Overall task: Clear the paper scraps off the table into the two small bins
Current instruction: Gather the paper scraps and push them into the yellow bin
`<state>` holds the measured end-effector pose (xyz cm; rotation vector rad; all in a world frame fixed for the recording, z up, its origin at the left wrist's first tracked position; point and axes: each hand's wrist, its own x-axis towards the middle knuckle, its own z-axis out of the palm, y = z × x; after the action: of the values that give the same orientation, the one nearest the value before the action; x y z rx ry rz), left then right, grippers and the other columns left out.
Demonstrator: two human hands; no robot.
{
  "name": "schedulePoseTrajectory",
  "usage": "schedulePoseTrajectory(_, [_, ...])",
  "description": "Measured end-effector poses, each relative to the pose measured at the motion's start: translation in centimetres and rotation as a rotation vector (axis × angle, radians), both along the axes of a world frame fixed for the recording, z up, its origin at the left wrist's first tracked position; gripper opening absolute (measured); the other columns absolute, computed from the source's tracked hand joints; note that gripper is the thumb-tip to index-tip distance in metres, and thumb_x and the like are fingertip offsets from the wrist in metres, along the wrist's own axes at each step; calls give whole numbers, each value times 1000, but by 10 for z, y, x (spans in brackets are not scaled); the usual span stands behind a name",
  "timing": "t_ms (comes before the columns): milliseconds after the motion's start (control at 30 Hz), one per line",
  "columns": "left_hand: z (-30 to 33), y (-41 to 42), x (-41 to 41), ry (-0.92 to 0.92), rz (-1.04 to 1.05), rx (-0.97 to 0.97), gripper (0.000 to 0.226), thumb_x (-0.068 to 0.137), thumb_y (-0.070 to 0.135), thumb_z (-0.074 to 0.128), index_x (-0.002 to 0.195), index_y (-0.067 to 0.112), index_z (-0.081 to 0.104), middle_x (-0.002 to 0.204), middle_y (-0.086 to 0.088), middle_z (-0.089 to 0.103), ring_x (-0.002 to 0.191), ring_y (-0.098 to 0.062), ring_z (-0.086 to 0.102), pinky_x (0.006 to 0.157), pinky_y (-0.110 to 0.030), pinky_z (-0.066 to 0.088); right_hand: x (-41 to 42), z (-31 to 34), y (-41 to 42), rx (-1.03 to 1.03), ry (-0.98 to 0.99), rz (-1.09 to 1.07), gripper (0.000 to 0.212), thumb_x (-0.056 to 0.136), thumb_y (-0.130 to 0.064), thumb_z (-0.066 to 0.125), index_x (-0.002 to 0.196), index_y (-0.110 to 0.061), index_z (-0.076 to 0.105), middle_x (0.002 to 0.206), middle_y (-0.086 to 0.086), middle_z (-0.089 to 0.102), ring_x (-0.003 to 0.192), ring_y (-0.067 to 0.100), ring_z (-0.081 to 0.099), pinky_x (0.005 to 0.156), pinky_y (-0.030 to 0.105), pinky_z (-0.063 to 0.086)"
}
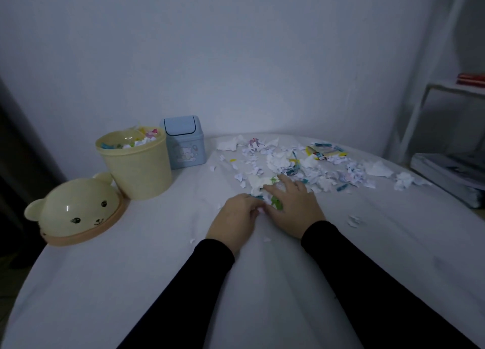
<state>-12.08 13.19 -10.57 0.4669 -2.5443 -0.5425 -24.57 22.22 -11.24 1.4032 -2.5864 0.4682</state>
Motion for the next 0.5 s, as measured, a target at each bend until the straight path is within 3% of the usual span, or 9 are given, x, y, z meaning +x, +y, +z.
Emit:
schedulePoseTrajectory(133, [0,5,5,35,-6,-24,34,75,12,48,94,14,76,94,-11,69,91,-26,64,81,-19,37,-1,-1,1,65,-41,31,45,91,-58,39,131,-38,47,146,-11,39,132,21,36,104,42,27])
schedulePoseTrajectory(333, [-3,4,11,127,154,68,23,79,-5,61,94,5,76,99,-14,71,94,-28,66,81,-8,34,5,3,5,-31,-65,19,24,90,-42,49,97,-21,58,111,5,56,109,27,48,85,33,37])
schedulePoseTrajectory(367, [-1,6,14,152,171,113,23,80,-5,61,95,5,75,101,-13,71,95,-26,65,81,-7,33,7,4,6,-54,-112,16,18,89,-38,51,86,-22,56,105,7,58,105,28,51,79,31,37])
schedulePoseTrajectory(433, [1,9,19,206,218,226,23,82,-1,61,98,8,75,99,-8,71,90,-21,63,77,-7,33,10,7,9,-76,-167,1,27,86,-35,53,66,-23,41,91,7,56,96,27,55,70,27,32])
schedulePoseTrajectory(500, [4,8,22,256,269,326,22,83,2,63,98,11,75,86,-2,68,76,-12,55,69,-8,34,12,9,10,-85,-183,-17,30,86,-35,53,64,-21,38,83,3,49,90,26,54,68,26,30])
